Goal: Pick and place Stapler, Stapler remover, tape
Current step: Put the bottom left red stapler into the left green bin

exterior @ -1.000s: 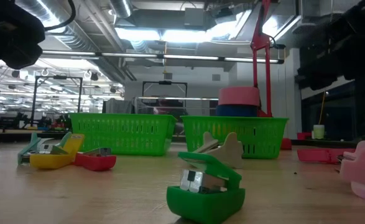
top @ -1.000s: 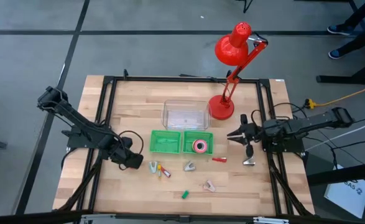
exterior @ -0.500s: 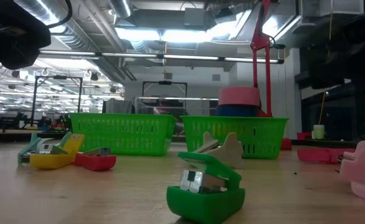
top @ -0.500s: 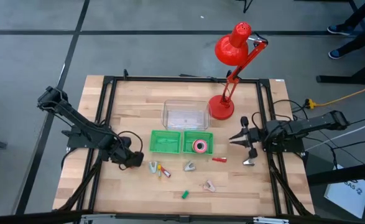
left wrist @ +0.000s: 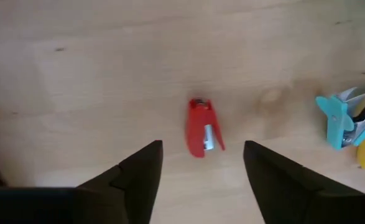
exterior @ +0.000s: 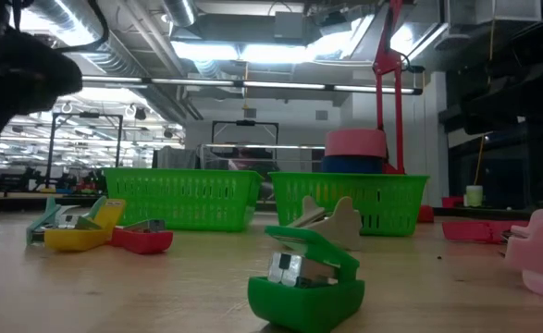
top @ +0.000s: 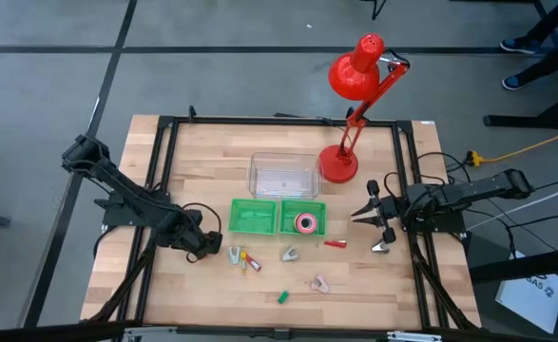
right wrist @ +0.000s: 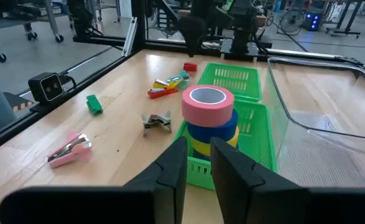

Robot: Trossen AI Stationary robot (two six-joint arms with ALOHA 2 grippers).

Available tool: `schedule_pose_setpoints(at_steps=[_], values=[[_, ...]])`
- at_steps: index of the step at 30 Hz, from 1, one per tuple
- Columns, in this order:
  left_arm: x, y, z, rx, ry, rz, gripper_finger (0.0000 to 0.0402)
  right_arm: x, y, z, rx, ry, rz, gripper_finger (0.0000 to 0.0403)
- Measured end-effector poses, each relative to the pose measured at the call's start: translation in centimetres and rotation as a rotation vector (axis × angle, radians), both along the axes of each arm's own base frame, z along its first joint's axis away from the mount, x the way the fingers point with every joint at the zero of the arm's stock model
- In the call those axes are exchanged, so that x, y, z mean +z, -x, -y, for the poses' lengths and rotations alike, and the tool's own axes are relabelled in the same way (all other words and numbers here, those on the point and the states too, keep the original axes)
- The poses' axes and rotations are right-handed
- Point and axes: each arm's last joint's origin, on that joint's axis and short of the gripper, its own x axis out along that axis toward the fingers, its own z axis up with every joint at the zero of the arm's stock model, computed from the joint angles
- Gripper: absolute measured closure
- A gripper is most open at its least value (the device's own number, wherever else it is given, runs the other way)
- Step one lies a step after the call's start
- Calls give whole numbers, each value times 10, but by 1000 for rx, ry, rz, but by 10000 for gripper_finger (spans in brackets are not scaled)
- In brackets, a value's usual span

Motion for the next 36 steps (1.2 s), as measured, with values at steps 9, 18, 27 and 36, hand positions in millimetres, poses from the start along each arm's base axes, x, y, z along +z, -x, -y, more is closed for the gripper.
schedule_pose_setpoints(at_steps=[9,18,27,36], values=[[-30,-15,7,-24,-11,-85,160,0,0,0,-13,-25,-4,331],[-38,-18,9,-33,8,-123,212,0,0,1,-37,-24,-2,331],[-38,-17,9,-71,5,-116,343,0,-1,4,-65,-20,1,331],[-36,-21,7,-137,24,-82,336,1,-1,5,-65,-17,2,331]])
